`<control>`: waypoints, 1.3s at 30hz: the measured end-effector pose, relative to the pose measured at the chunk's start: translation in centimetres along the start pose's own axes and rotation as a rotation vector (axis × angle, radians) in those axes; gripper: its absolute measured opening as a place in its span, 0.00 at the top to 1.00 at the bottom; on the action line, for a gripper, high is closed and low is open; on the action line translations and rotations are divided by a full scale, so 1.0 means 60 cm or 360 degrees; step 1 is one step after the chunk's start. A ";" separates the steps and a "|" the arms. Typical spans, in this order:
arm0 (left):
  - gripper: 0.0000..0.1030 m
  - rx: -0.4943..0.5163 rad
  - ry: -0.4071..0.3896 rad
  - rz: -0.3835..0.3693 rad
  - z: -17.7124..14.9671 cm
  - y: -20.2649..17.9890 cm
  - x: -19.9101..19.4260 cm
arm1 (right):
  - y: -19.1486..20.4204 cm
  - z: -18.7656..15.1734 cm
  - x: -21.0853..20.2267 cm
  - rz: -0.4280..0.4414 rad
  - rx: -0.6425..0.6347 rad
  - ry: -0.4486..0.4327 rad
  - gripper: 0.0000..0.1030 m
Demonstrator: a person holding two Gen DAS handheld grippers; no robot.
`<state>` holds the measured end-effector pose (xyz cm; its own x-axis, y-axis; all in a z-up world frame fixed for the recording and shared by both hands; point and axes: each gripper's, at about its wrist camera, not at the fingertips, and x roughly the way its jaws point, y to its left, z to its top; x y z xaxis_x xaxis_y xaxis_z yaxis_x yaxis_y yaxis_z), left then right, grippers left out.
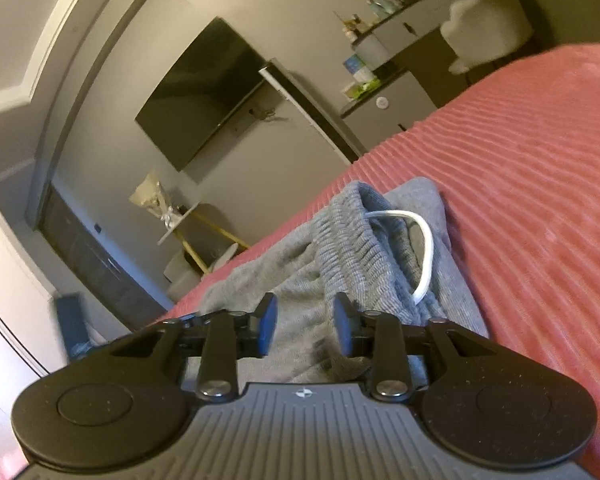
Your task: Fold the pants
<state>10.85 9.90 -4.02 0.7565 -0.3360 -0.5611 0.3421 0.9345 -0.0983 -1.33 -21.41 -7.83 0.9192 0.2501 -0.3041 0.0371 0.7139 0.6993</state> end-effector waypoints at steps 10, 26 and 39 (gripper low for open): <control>0.07 -0.0079 0.0284 0.0182 -0.075 0.012 -0.045 | 0.039 -0.030 0.031 -0.0069 0.0018 0.0340 0.17; 0.05 0.0013 0.0550 0.0168 -0.127 -0.132 -0.161 | 0.101 -0.130 -0.134 -0.0985 -0.0206 0.0648 0.17; 0.03 0.0065 0.0443 0.0246 -0.104 -0.130 -0.229 | 0.215 -0.128 -0.130 -0.1060 -0.0487 0.0694 0.17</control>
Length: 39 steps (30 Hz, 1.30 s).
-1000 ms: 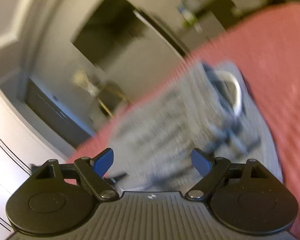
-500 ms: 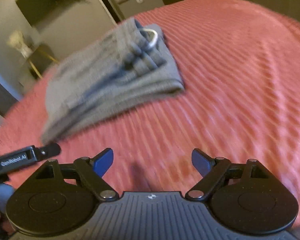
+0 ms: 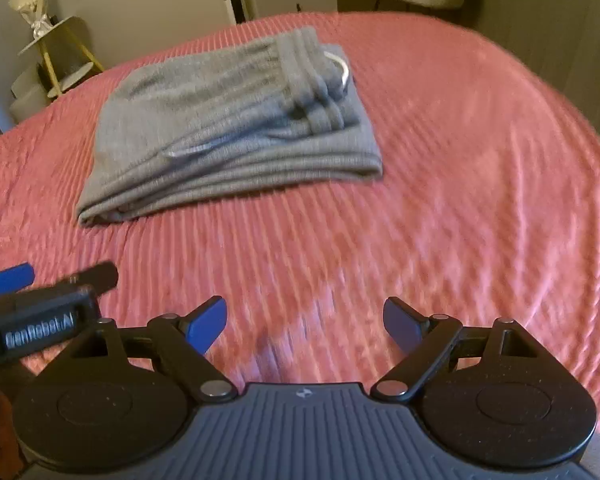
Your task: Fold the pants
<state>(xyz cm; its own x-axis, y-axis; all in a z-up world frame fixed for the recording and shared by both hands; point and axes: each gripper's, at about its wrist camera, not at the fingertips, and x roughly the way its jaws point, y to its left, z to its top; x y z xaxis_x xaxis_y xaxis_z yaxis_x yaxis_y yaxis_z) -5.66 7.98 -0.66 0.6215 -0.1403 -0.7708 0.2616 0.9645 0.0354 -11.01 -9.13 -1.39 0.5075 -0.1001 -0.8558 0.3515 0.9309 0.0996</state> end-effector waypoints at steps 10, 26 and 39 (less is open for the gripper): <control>0.02 -0.0109 0.0010 -0.0011 0.011 0.020 0.026 | 0.035 0.041 0.004 -0.0108 -0.0083 -0.0053 0.17; 0.03 -0.0234 0.0022 -0.0043 0.017 0.037 0.083 | 0.068 0.058 0.066 -0.0202 -0.0244 -0.0034 0.17; 0.02 -0.0213 0.0033 -0.0037 0.019 0.033 0.106 | 0.063 0.066 0.088 -0.0208 -0.0255 -0.0033 0.17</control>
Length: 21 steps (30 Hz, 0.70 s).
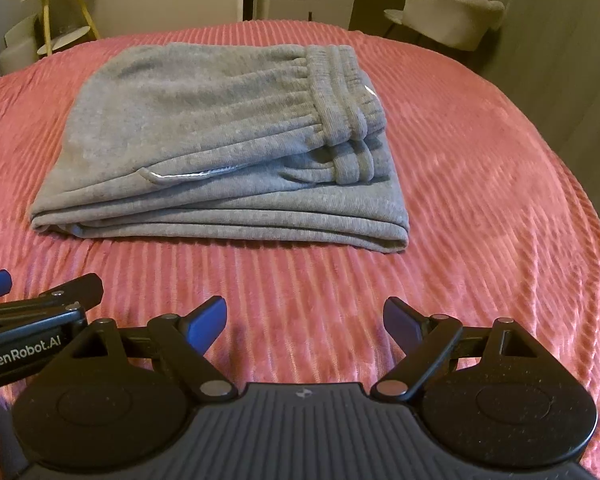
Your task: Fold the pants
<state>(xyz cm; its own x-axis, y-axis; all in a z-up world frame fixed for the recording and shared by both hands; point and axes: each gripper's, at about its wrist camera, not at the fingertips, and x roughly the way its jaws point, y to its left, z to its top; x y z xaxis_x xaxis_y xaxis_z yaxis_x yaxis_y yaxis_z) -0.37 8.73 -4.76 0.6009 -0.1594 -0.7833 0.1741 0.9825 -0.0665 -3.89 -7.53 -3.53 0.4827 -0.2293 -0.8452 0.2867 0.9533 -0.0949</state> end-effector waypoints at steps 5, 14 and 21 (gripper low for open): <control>0.02 0.0033 -0.0011 0.0000 -0.001 -0.006 0.001 | -0.003 0.000 0.003 0.0010 0.0010 0.0004 0.17; 0.03 0.0034 -0.0015 -0.0005 -0.002 -0.006 0.001 | -0.003 -0.001 0.001 -0.0005 -0.0003 -0.0009 0.17; 0.02 0.0039 -0.0007 -0.0008 -0.004 -0.006 0.002 | -0.004 -0.001 0.001 -0.0019 -0.0019 -0.0015 0.17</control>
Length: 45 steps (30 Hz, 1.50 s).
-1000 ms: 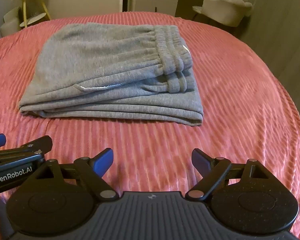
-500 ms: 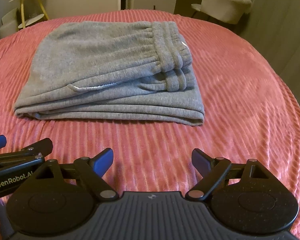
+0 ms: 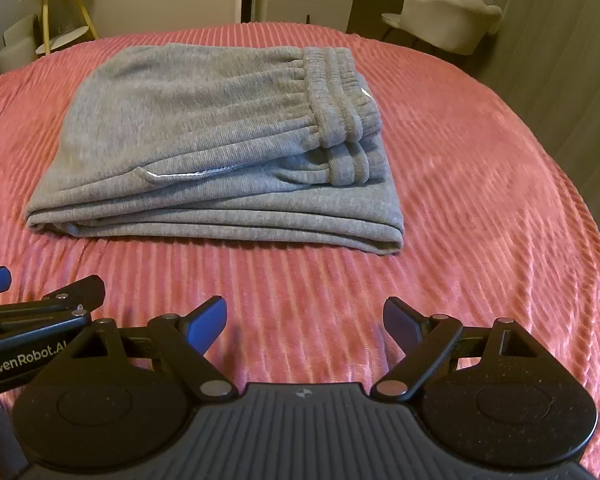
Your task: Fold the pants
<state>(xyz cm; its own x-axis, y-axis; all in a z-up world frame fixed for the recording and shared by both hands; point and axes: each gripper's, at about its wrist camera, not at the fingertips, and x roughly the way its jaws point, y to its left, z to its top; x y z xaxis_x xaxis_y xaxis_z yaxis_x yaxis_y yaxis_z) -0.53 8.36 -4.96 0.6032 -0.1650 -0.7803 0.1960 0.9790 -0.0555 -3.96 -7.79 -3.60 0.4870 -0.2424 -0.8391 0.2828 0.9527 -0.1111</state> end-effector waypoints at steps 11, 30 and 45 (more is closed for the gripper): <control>0.02 -0.0002 0.0017 0.0004 -0.001 -0.002 0.004 | 0.001 -0.002 0.002 -0.0005 0.0000 0.0010 0.17; 0.02 -0.0012 0.0032 0.0006 -0.003 -0.002 0.007 | 0.003 -0.005 0.001 -0.0010 -0.0004 0.0002 0.17; 0.03 -0.0014 0.0036 0.0002 -0.004 -0.001 0.008 | 0.003 -0.005 0.002 -0.0017 -0.0011 0.0001 0.17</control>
<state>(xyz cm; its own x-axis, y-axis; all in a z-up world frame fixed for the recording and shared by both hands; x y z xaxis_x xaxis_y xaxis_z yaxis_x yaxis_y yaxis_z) -0.44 8.24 -5.50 0.5856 -0.1608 -0.7945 0.1882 0.9803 -0.0597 -4.11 -7.61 -3.90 0.4836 -0.2525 -0.8381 0.2823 0.9513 -0.1238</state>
